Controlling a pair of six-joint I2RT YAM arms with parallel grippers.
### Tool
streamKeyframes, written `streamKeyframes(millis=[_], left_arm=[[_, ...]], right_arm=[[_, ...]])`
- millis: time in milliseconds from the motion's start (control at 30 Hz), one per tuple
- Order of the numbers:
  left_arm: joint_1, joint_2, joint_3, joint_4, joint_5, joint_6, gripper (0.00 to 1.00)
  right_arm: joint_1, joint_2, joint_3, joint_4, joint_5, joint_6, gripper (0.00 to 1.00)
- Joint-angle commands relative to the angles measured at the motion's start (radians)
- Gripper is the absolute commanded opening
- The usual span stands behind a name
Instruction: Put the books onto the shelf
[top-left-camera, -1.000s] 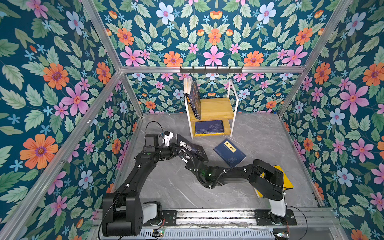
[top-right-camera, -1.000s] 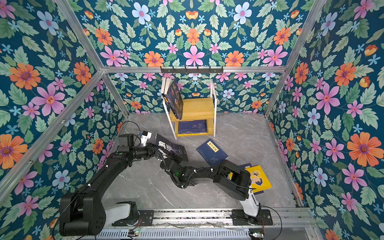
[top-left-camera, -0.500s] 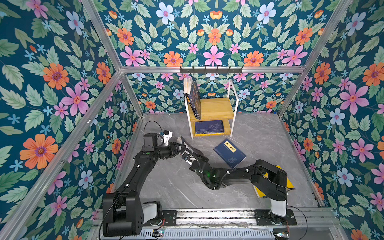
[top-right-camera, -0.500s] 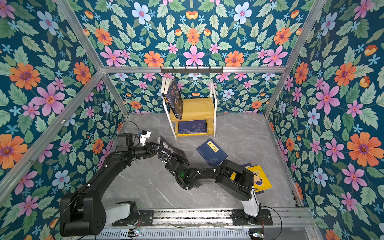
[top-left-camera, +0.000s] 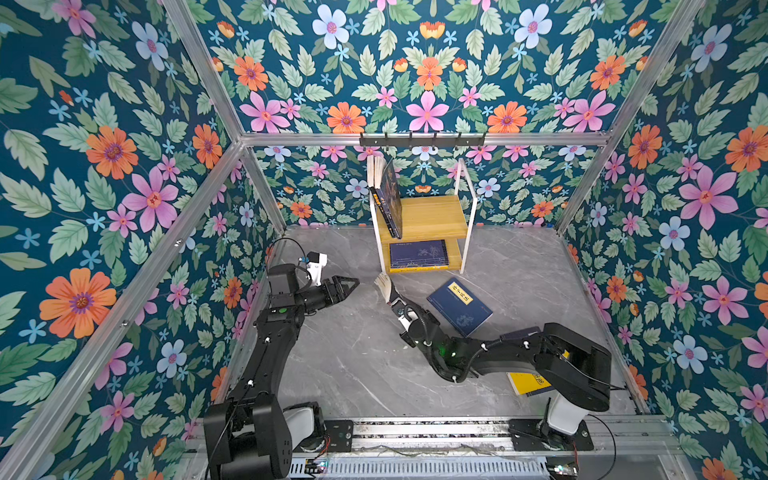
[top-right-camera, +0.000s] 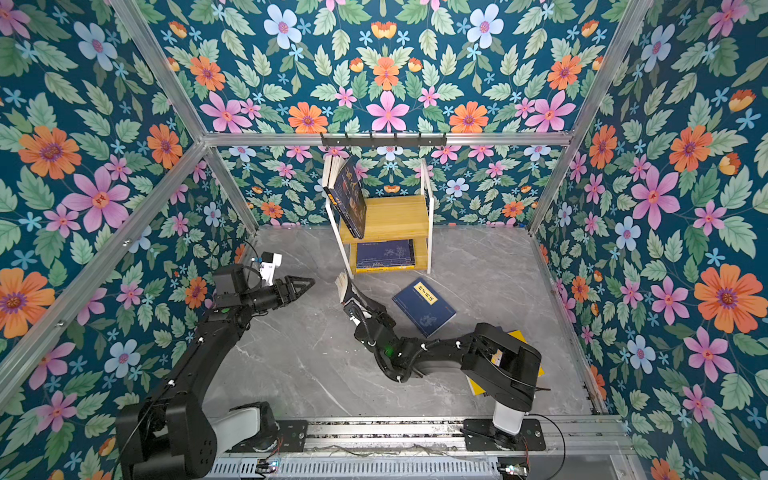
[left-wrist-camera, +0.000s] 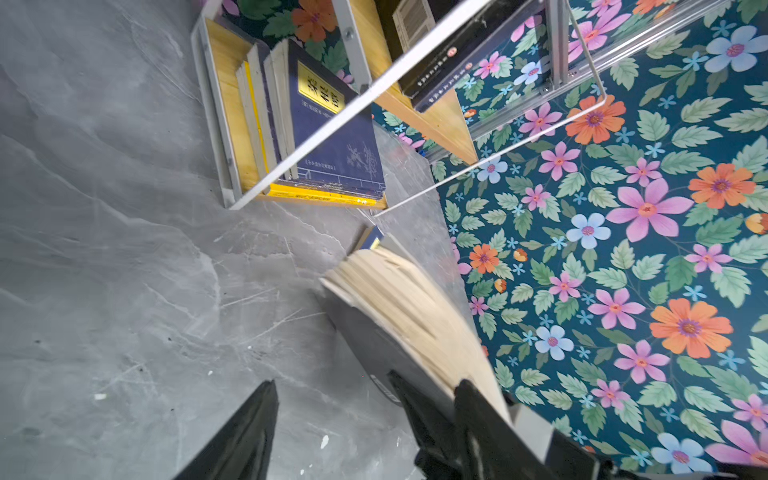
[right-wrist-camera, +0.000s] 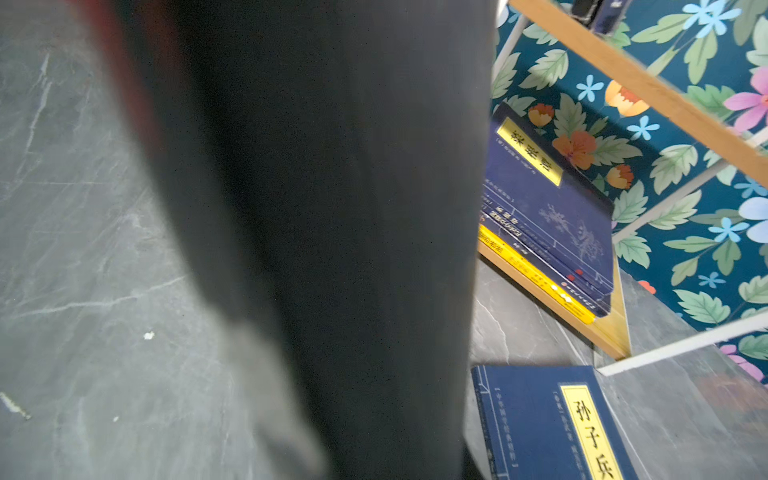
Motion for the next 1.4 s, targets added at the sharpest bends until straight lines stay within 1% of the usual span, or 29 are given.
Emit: streamKeyframes(millis=[0,33,100,167,267,333,400,500,567,633,733,833,1000,1100,1200,1300,1367], left_arm=[[0.003,-0.006,0.001,-0.015,-0.072,0.096,0.72],[0.006,0.000,0.001,-0.023,-0.088,0.114,0.72],[0.008,0.007,0.006,-0.045,-0.130,0.148,0.74],[0.007,0.005,-0.003,-0.051,-0.163,0.182,0.79],[0.009,0.008,-0.018,-0.052,-0.176,0.220,0.84],[0.008,0.016,-0.007,-0.058,-0.191,0.220,0.85],[0.007,0.013,-0.009,-0.060,-0.192,0.223,0.85],[0.007,0.007,-0.025,-0.042,-0.178,0.229,0.86],[0.008,0.009,-0.016,-0.052,-0.176,0.232,0.86],[0.007,0.002,-0.019,-0.051,-0.154,0.244,0.86],[0.005,-0.005,-0.030,-0.041,-0.132,0.261,0.88],[0.004,0.001,-0.010,-0.069,-0.161,0.279,0.88],[-0.015,-0.018,-0.005,-0.112,-0.208,0.401,0.89],[-0.027,-0.035,0.018,-0.162,-0.295,0.488,0.89],[-0.034,-0.050,0.034,-0.202,-0.390,0.584,0.95],[-0.034,-0.051,0.057,-0.219,-0.496,0.625,0.99],[-0.036,-0.064,0.052,-0.206,-0.554,0.636,1.00]], right_arm=[[-0.007,-0.048,-0.047,0.111,-0.035,0.062,0.00],[-0.011,-0.099,-0.060,0.115,-0.040,0.070,0.00],[-0.011,-0.149,-0.080,0.111,-0.038,0.072,0.00],[-0.018,-0.209,-0.116,0.129,-0.043,0.084,0.00],[-0.053,-0.294,-0.155,0.153,-0.081,0.126,0.00],[-0.074,-0.350,-0.159,0.133,-0.092,0.146,0.00],[-0.094,-0.399,-0.163,0.126,-0.107,0.149,0.00],[-0.152,-0.452,-0.153,0.128,-0.149,0.182,0.00],[-0.194,-0.478,-0.118,0.095,-0.169,0.206,0.00],[-0.227,-0.490,-0.085,0.089,-0.192,0.204,0.00],[-0.279,-0.467,-0.021,0.099,-0.215,0.206,0.00],[-0.323,-0.423,0.086,0.054,-0.228,0.214,0.00],[-0.377,-0.304,0.247,0.063,-0.232,0.210,0.00],[-0.402,-0.219,0.349,0.061,-0.221,0.224,0.00],[-0.424,-0.117,0.462,0.062,-0.233,0.211,0.00],[-0.442,-0.012,0.559,0.065,-0.232,0.212,0.00],[-0.452,0.046,0.615,0.074,-0.241,0.215,0.00]])
